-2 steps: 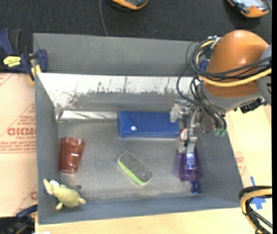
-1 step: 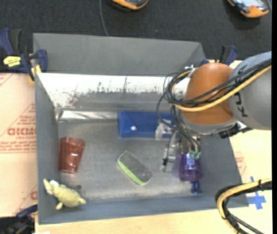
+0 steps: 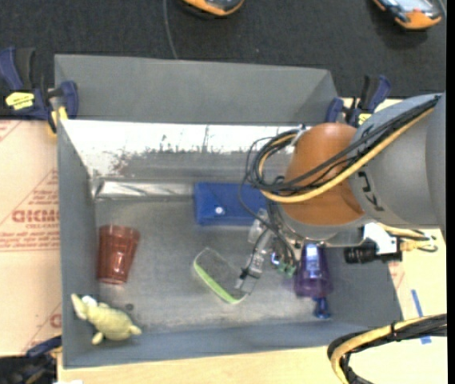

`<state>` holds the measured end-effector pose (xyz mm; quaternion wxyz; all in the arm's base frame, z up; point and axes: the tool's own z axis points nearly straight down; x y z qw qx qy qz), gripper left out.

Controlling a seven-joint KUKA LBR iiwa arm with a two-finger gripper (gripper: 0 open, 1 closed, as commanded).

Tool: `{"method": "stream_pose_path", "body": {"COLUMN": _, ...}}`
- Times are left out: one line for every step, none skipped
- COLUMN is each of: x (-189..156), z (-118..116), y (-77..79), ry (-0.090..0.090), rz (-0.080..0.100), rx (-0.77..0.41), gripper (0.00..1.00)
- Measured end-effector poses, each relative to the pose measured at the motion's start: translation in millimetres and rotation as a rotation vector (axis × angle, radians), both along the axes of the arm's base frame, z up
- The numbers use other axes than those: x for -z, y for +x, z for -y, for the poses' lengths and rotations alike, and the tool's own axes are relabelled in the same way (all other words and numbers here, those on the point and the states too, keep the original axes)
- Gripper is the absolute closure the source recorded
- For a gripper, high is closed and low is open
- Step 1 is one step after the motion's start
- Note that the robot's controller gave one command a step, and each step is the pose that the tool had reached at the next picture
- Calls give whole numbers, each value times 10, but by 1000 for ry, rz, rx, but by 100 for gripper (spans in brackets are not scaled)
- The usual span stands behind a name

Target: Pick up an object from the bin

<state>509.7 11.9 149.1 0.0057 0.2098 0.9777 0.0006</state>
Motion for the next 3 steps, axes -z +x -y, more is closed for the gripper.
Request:
{"method": "stream_pose_path", "body": {"x": 6, "z": -292, "y": -196, "ry": 2, "rz": -9, "rx": 18, "gripper": 0}}
{"method": "stream_pose_path", "body": {"x": 734, "z": -416, "y": -335, "ry": 3, "rz": 2, "rx": 256, "gripper": 0}}
{"method": "stream_pose_path", "body": {"x": 777, "z": -399, "y": -346, "ry": 1, "rz": 1, "rx": 123, "gripper": 100}}
